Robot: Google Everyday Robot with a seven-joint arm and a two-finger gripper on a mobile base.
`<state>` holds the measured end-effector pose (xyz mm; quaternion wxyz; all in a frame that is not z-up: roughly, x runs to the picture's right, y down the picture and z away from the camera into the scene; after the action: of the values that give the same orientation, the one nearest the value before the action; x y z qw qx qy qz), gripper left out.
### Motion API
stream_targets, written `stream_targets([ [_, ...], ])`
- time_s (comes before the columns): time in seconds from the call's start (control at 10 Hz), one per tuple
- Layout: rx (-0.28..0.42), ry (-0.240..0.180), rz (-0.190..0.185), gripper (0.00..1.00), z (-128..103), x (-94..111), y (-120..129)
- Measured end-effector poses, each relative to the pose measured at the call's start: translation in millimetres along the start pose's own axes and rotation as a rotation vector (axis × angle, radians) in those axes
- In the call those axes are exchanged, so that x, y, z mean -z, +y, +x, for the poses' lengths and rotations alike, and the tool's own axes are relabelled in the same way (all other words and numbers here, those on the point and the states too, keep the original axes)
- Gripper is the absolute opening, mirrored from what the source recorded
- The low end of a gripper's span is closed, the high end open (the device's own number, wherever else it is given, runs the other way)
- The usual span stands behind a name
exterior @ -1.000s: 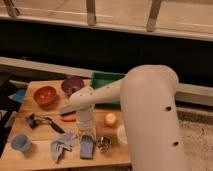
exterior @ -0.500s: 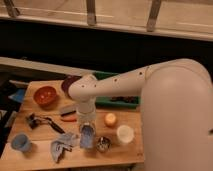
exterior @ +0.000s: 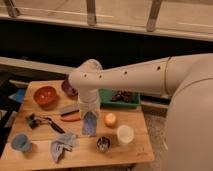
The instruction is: Place sponge in metal cup
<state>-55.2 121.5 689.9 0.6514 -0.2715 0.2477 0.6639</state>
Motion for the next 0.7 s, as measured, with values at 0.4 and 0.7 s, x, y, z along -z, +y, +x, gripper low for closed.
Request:
stream_targets([
  [0.4, -0.058, 0.048, 0.046, 0.00, 3, -28, -40],
  [0.7, -0.092, 0.106, 0.070, 0.00, 12, -53, -56],
])
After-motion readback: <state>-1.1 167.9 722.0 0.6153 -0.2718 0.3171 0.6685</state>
